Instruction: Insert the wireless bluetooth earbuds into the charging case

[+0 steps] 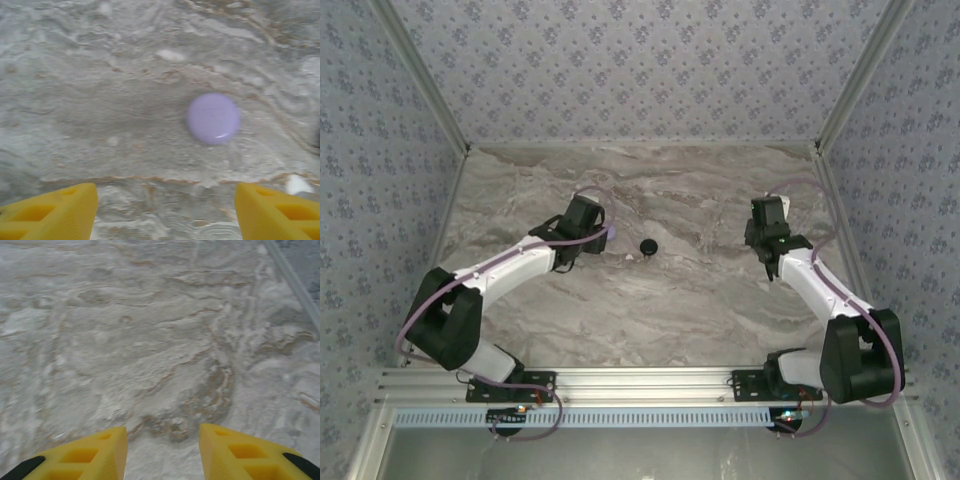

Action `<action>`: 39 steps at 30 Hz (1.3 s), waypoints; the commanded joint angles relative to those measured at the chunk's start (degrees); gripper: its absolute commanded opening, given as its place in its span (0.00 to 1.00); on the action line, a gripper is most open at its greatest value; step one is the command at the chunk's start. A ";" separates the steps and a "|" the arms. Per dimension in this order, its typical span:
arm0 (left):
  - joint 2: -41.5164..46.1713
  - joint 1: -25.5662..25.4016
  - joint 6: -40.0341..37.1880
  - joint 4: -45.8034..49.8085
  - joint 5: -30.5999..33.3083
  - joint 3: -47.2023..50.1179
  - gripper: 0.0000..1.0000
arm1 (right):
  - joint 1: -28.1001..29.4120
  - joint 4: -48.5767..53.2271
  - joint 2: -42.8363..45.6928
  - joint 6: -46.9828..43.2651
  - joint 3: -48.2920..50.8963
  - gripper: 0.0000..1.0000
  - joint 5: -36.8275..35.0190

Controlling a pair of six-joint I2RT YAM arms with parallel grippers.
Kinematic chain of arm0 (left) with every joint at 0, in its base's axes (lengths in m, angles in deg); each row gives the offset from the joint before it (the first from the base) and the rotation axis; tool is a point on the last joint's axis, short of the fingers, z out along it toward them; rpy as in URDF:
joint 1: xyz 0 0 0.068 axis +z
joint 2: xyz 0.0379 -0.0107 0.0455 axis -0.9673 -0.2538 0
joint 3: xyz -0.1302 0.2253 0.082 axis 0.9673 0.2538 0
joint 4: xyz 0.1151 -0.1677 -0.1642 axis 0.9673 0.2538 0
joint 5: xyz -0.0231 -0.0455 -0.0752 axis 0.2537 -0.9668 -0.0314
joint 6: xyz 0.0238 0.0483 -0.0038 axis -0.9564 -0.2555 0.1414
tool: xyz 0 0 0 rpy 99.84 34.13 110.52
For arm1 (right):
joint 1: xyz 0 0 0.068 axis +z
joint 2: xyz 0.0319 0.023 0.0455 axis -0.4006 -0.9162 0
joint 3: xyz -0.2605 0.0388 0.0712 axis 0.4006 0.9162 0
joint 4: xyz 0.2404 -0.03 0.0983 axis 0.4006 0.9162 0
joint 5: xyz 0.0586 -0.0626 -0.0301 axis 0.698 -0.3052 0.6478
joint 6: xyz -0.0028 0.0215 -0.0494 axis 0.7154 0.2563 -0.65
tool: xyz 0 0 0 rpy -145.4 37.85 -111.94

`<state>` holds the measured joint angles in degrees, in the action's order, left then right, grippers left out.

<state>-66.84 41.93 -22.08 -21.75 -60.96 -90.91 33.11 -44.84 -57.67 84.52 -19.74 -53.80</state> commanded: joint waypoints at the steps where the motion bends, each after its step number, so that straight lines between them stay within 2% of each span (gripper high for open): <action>1: 3.50 2.32 -4.58 -2.89 6.70 1.35 0.73 | -2.29 -5.09 -1.50 -0.94 1.97 0.44 -5.07; 7: 9.26 8.31 -6.96 -10.01 9.49 8.45 0.77 | -6.28 -10.51 -4.64 -1.81 4.10 0.47 -4.48; 11: 12.40 13.23 -7.76 -16.46 9.20 13.99 0.80 | -7.50 -14.34 -6.07 -2.63 5.63 0.52 -3.10; 17: 12.70 19.89 -10.72 -26.11 7.41 20.15 0.83 | -9.02 -21.07 -5.99 -4.47 8.29 0.57 -0.12; 23: 13.36 27.34 -11.93 -32.50 -1.31 25.63 0.84 | -11.30 -32.51 -6.00 -6.56 12.59 0.60 8.10; 27: 12.56 30.89 -13.01 -42.57 -8.91 30.39 0.85 | -11.51 -39.33 -5.16 -10.51 16.33 0.62 11.23; 31: 11.61 31.87 -14.34 -49.91 -15.45 33.03 0.88 | -11.52 -44.07 -5.24 -12.73 18.56 0.63 13.37; 39: 6.85 33.03 -15.71 -66.27 -22.93 38.04 0.89 | -11.56 -51.44 -4.71 -14.72 22.36 0.65 14.26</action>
<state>-57.86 74.15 -36.38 -77.60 -79.08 -54.41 21.97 -90.48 -63.53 71.82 1.03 -40.58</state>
